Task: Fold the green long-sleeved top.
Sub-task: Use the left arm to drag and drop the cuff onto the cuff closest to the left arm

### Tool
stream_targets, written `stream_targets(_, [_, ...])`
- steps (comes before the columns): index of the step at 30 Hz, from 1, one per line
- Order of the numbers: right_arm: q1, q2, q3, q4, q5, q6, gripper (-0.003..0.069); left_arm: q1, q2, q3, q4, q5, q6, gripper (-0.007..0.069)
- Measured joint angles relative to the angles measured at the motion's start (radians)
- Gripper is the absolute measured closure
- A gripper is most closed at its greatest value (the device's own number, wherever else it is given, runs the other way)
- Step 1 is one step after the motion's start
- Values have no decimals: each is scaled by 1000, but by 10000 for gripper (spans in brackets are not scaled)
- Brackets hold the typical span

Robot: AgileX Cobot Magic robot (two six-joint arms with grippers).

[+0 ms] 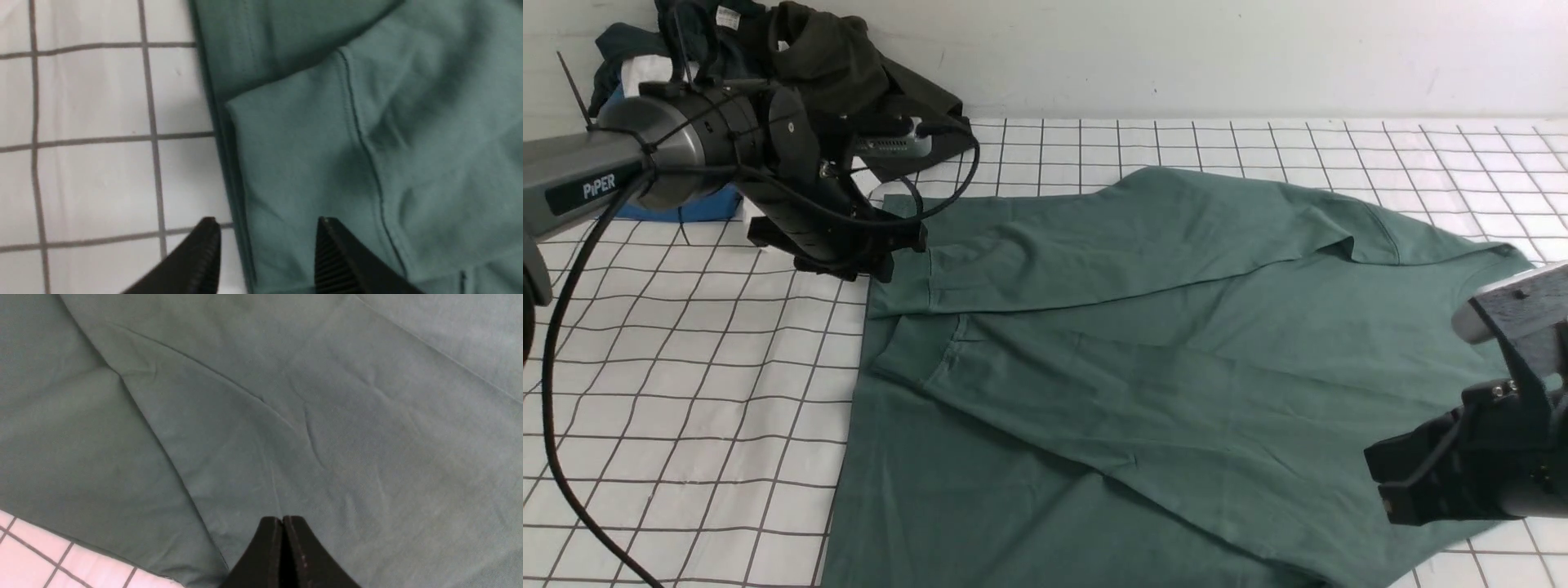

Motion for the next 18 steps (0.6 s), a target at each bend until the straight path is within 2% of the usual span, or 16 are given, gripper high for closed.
stream_targets(2, [0,0,0,11,-1,0,665,1,25,0,0,-25,0,267])
stream_targets(4, [0,0,0,19,-1,0,665,1,42,0,0,-31,0,275])
stream_targets(6, [0,0,0,21,-1,0,665,-3,58,0,0,-30,6,347])
stream_targets(7, [0,0,0,21,-1,0,665,-4,59,0,0,-30,8,356])
stream_targets(9, [0,0,0,21,-1,0,665,-7,63,0,-7,-28,33,503])
stream_targets(11, [0,0,0,22,-1,0,665,-13,57,0,-6,-26,60,587])
stream_targets(15, [0,0,0,22,-1,0,665,-16,15,-9,-17,17,77,620])
stream_targets(18, [0,0,0,22,-1,-2,665,-16,-64,-49,-41,118,82,622])
